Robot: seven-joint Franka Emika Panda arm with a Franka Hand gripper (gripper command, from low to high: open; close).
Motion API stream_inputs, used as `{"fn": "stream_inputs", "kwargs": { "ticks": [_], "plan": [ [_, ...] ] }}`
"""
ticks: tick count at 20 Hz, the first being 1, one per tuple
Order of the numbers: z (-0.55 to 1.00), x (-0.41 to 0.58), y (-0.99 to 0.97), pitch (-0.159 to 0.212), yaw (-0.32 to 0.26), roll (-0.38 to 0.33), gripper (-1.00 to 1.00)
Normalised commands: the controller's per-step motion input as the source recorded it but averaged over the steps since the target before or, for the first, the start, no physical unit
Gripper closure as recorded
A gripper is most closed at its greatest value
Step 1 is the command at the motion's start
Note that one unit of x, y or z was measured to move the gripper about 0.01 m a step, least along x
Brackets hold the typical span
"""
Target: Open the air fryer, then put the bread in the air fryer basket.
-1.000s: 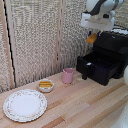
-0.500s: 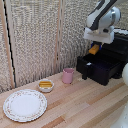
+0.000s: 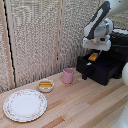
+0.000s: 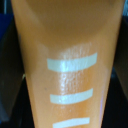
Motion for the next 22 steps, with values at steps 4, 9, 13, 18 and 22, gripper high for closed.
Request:
{"fn": "stream_inputs", "kwargs": {
  "ticks": [4,9,13,18,22],
  "plan": [
    [-0.05,0.004,-0.14,-0.002,-0.016,0.000,-1.00],
    [0.13,0.015,-0.04,-0.007,-0.022,0.000,-1.00],
    [0.56,0.041,0.05,0.015,-0.005,0.004,-1.00],
    [0.90,0.058,0.26,0.027,-0.017,-0.003,-1.00],
    [0.64,0.055,0.39,0.000,-0.156,0.007,-1.00]
  ]
}}
